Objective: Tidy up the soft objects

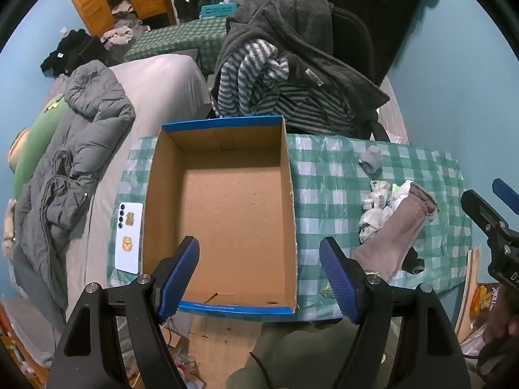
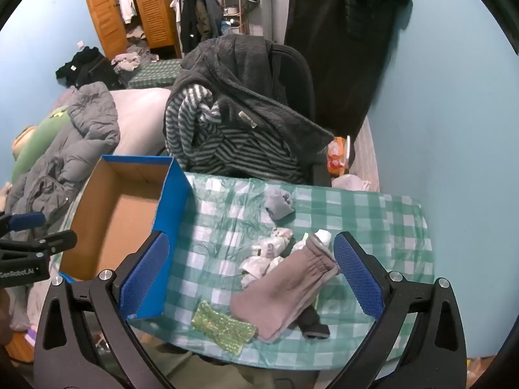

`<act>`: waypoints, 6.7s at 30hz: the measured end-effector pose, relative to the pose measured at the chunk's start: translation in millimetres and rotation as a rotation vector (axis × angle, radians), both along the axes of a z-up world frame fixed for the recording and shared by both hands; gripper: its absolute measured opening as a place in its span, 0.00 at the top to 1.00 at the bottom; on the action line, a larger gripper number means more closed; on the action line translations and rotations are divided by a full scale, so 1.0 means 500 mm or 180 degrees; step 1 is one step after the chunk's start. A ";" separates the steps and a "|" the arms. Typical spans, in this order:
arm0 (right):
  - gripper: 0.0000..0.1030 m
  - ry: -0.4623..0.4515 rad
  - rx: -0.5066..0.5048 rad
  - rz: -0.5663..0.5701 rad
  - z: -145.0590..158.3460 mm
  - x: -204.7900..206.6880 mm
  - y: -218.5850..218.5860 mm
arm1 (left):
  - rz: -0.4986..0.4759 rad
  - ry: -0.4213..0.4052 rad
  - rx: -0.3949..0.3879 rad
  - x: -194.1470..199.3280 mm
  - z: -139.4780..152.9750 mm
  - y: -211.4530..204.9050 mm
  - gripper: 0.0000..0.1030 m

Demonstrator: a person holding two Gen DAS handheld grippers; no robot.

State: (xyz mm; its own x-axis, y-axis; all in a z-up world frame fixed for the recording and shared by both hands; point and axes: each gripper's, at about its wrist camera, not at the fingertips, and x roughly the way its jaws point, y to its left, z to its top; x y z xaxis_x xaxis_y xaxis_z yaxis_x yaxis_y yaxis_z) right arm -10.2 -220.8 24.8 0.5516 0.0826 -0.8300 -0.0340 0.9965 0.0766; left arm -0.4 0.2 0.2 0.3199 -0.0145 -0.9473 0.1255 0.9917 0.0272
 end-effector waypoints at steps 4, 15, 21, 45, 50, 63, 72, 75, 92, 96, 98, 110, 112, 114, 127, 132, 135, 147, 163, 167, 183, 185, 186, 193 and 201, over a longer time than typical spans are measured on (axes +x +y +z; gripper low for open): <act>0.02 -0.0001 -0.0001 0.0007 -0.001 0.001 0.002 | -0.0002 0.0010 -0.0014 0.000 0.000 0.000 0.24; 0.02 0.0012 -0.0014 -0.0012 0.001 -0.001 -0.002 | 0.0012 -0.0005 -0.0049 0.003 0.004 -0.010 0.24; 0.02 0.0020 -0.0039 0.0006 0.000 0.000 -0.001 | -0.0014 -0.0005 -0.0025 0.002 0.004 -0.010 0.24; 0.02 0.0053 0.0006 -0.0014 -0.010 -0.012 -0.021 | -0.0129 0.0031 0.0049 -0.016 -0.004 -0.048 0.24; 0.02 0.0058 0.0014 -0.0021 -0.008 -0.010 -0.023 | -0.0149 0.0045 0.0058 -0.019 -0.004 -0.056 0.24; 0.02 0.0070 0.0013 -0.0018 -0.012 -0.013 -0.026 | -0.0147 0.0043 0.0054 -0.022 -0.007 -0.060 0.24; 0.02 0.0087 0.0025 -0.0019 -0.014 -0.009 -0.028 | -0.0147 0.0046 0.0059 -0.021 -0.007 -0.060 0.24; 0.02 0.0083 0.0024 -0.0016 -0.014 -0.008 -0.028 | -0.0142 0.0051 0.0061 -0.022 -0.007 -0.060 0.24; 0.02 0.0109 0.0040 -0.0024 -0.022 -0.011 -0.034 | -0.0163 0.0069 0.0071 -0.024 -0.008 -0.062 0.24; 0.02 0.0133 0.0041 -0.0026 -0.034 -0.019 -0.043 | -0.0187 0.0085 0.0068 -0.043 -0.018 -0.067 0.24; 0.02 0.0150 0.0043 -0.0038 -0.042 -0.026 -0.049 | -0.0206 0.0113 0.0089 -0.045 -0.026 -0.074 0.24; 0.02 0.0347 0.0084 -0.0131 -0.075 -0.039 -0.144 | -0.0397 0.0427 0.0195 -0.039 -0.100 -0.124 0.24; 0.02 0.0376 0.0077 -0.0148 -0.088 -0.049 -0.159 | -0.0418 0.0480 0.0172 -0.040 -0.113 -0.133 0.24; 0.02 0.0413 0.0068 -0.0153 -0.101 -0.057 -0.174 | -0.0438 0.0533 0.0136 -0.044 -0.125 -0.142 0.24; 0.02 0.0675 0.0078 -0.0089 -0.206 -0.075 -0.232 | -0.0504 0.0829 0.0084 -0.064 -0.227 -0.214 0.24; 0.02 0.0807 0.0079 -0.0036 -0.260 -0.081 -0.245 | -0.0559 0.0918 0.0147 -0.072 -0.270 -0.239 0.24; 0.02 0.0896 0.0097 0.0002 -0.292 -0.081 -0.248 | -0.0560 0.0972 0.0163 -0.075 -0.296 -0.248 0.24; 0.07 0.1187 0.0069 0.0335 -0.399 -0.078 -0.226 | -0.0307 0.1160 -0.0029 -0.074 -0.380 -0.256 0.24; 0.30 0.1435 0.0095 0.0656 -0.479 -0.072 -0.188 | -0.0361 0.1329 0.0131 -0.072 -0.500 -0.305 0.24; 0.54 0.1558 0.0128 0.0738 -0.492 -0.072 -0.180 | -0.0351 0.1278 0.0097 -0.070 -0.512 -0.312 0.27; 0.65 0.1420 0.0521 0.0355 -0.420 -0.098 -0.285 | -0.0511 0.1028 -0.0052 -0.050 -0.486 -0.308 0.77; 0.65 0.1381 0.0543 0.0299 -0.398 -0.107 -0.287 | -0.0550 0.0982 -0.0043 -0.041 -0.476 -0.314 0.77; 0.65 0.1354 0.0555 0.0262 -0.389 -0.111 -0.290 | -0.0572 0.0955 -0.0043 -0.047 -0.462 -0.307 0.77; 0.65 0.1206 0.0612 0.0091 -0.337 -0.131 -0.281 | -0.0698 0.0800 -0.0037 -0.041 -0.411 -0.302 0.77; 0.65 0.1056 0.0642 0.0009 -0.295 -0.117 -0.266 | -0.0744 0.0624 -0.0072 -0.049 -0.328 -0.266 0.78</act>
State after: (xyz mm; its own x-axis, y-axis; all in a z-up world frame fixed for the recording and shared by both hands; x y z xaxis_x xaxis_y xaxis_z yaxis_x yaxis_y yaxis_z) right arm -68.9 -353.6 -122.8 0.2553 0.2636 -0.9302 0.0228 0.9602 0.2784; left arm -24.8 -132.9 -164.1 0.1165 -0.0879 -0.9893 0.3511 0.9354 -0.0418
